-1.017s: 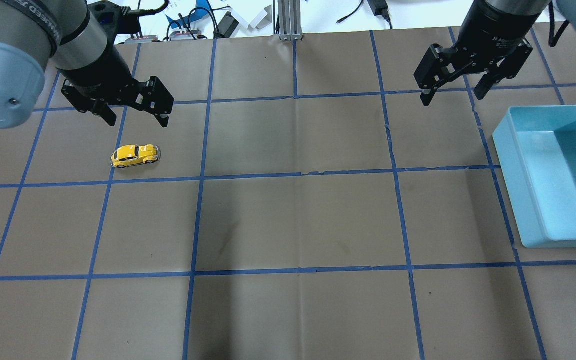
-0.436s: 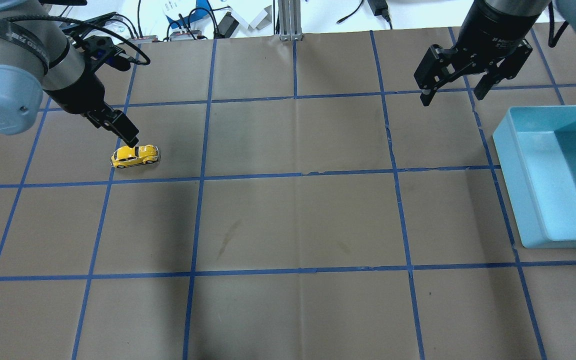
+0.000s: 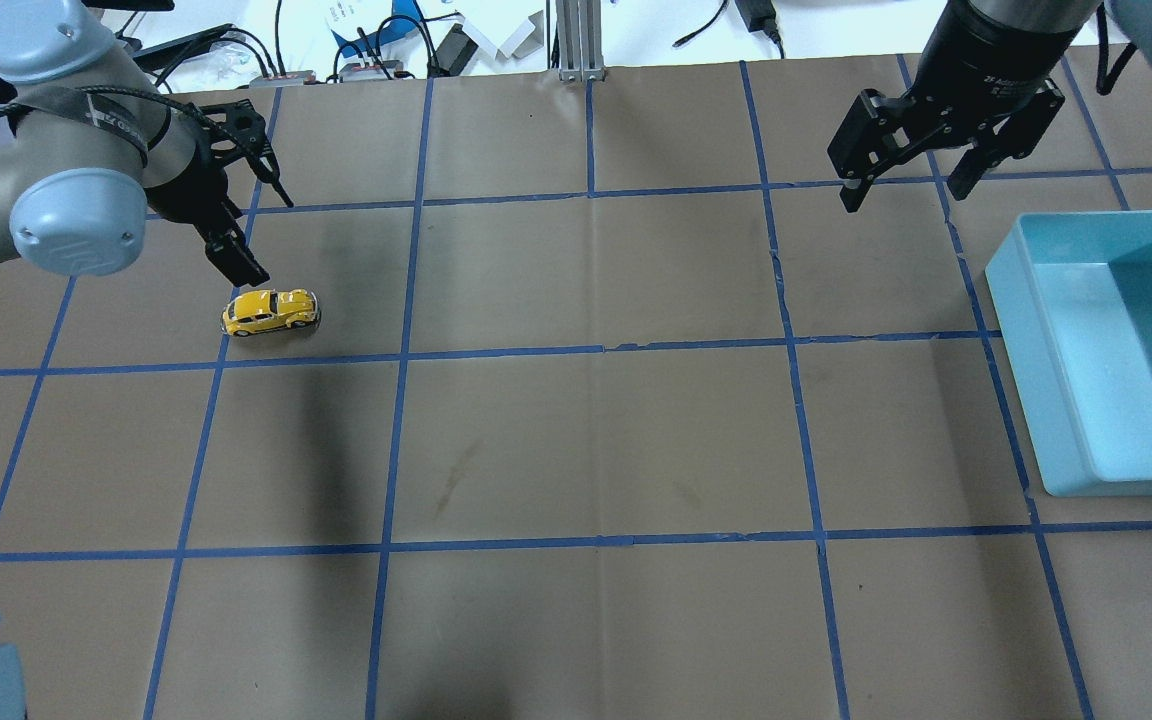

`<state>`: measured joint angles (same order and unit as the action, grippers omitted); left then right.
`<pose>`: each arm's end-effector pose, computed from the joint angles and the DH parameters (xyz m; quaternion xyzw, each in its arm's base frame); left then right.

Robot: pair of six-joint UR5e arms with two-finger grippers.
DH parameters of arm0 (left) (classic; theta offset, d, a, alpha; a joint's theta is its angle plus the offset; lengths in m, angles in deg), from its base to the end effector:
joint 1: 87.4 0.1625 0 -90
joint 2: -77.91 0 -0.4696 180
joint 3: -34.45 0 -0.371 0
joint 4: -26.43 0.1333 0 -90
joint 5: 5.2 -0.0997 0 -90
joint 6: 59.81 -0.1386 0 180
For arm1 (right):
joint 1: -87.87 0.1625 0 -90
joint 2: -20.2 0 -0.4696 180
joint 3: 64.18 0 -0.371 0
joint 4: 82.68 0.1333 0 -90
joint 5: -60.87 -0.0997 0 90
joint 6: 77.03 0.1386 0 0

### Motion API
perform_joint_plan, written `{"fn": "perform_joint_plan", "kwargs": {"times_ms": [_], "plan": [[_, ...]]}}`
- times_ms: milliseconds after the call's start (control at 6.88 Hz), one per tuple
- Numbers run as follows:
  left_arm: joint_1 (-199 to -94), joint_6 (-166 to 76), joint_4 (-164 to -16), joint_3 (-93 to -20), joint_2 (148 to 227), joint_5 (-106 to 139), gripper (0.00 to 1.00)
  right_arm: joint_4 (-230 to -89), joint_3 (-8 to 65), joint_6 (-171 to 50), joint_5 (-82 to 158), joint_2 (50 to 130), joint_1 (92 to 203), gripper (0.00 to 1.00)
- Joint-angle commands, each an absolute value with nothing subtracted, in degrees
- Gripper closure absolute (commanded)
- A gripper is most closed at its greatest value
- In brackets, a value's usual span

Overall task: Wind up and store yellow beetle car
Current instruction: 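Lower the left gripper down over the yellow beetle car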

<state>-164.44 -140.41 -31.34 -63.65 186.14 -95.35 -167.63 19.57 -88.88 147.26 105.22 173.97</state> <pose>0.0034 -0.6075 0.3164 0.5558 0.8297 -0.0343 0.0384 0.1076 -0.5105 0.4940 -0.0682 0.9966 0.0283 0.0357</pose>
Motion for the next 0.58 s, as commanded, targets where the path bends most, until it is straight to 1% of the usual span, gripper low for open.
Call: {"fn": "perform_joint_plan", "kwargs": {"times_ms": [0, 145, 291, 436], "plan": [[-161.9, -156.9, -22.5, -69.1, 189.4, -95.4, 0.0, -167.6, 19.6, -88.4, 147.2, 105.3, 174.2, 0.0], [-160.6, -161.2, -12.3, -74.8, 189.9, -95.5, 0.01, -167.6, 19.6, -88.7, 147.2, 105.3, 174.1, 0.0], [-160.5, -162.9, -10.2, -75.2, 191.9, -95.5, 0.03, -167.6, 19.6, -88.9, 147.3, 105.2, 174.0, 0.0], [-160.5, -162.8, -10.1, -74.9, 193.5, -95.5, 0.03, -167.6, 19.6, -88.9, 147.3, 105.2, 173.9, 0.0]]}}
